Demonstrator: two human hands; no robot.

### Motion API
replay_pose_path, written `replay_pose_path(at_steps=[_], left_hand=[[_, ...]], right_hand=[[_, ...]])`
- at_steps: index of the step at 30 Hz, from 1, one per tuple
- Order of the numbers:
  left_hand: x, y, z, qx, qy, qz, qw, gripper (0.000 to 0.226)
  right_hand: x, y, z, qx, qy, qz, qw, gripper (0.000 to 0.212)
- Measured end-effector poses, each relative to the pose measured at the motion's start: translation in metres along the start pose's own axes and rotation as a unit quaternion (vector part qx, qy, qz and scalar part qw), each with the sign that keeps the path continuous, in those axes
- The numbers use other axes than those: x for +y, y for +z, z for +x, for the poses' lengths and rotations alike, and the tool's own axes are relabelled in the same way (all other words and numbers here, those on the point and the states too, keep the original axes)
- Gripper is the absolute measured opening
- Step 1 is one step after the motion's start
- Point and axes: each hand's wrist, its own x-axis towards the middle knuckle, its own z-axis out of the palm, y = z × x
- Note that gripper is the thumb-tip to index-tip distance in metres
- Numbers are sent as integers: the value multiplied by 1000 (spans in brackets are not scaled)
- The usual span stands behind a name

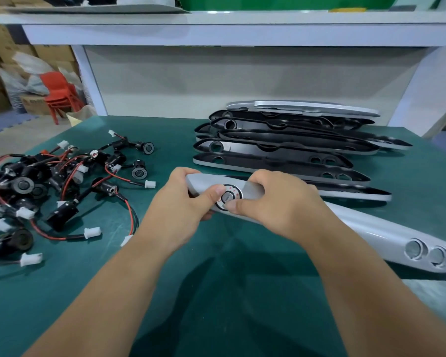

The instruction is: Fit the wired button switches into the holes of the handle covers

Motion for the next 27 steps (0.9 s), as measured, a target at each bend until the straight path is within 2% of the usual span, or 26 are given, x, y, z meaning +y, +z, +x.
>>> replay_pose_path(at_steps=[5,10,16,21,27], left_hand=[[1,5,-1,0,-8,-11,1000,22],[-1,7,-2,-6,-15,-37,999,24],[-2,9,-3,-4,-20,-35,999,26],[-3,13,-3,-11,-26,-45,999,24],[-6,13,-4,-31,-19,-82,996,24]], right_hand=[[-1,9,2,18,6,-65,998,72],[1,14,3,57,-16,-58,997,68],[2,12,4,40,-35,-50,997,58],[4,9,3,24,-35,-60,997,58],[8,15,-1,44,-54,-77,995,62]])
